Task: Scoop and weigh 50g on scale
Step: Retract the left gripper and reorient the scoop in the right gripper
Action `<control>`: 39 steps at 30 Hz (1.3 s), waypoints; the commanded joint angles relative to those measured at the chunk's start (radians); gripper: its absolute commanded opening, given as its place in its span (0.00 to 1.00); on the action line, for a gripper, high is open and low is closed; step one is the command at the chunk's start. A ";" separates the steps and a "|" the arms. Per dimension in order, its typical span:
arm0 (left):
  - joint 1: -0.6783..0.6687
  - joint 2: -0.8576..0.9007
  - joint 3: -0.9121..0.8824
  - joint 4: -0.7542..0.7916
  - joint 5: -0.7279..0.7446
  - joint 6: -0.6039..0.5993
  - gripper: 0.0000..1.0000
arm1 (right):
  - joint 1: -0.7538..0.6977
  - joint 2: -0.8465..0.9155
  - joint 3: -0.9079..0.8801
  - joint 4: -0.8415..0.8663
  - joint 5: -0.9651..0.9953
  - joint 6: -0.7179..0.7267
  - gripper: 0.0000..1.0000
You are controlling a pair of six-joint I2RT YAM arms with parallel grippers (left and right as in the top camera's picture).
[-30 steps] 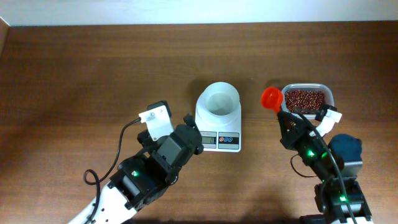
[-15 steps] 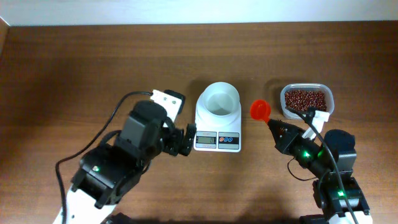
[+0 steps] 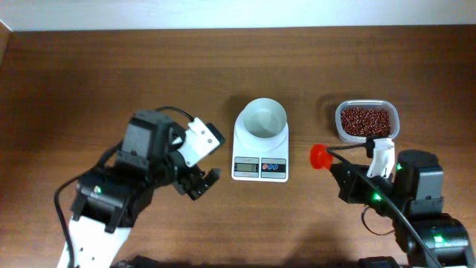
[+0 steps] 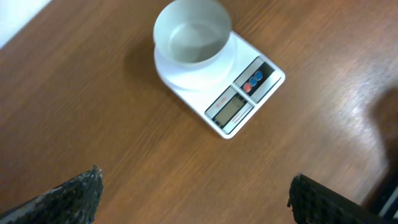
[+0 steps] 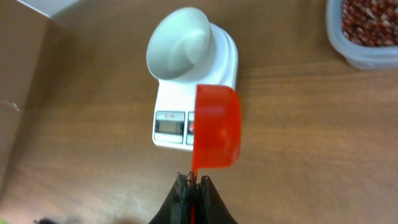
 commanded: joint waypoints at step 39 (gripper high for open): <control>0.209 -0.040 -0.256 0.053 0.245 0.315 0.99 | -0.008 -0.004 0.064 -0.058 0.043 -0.044 0.04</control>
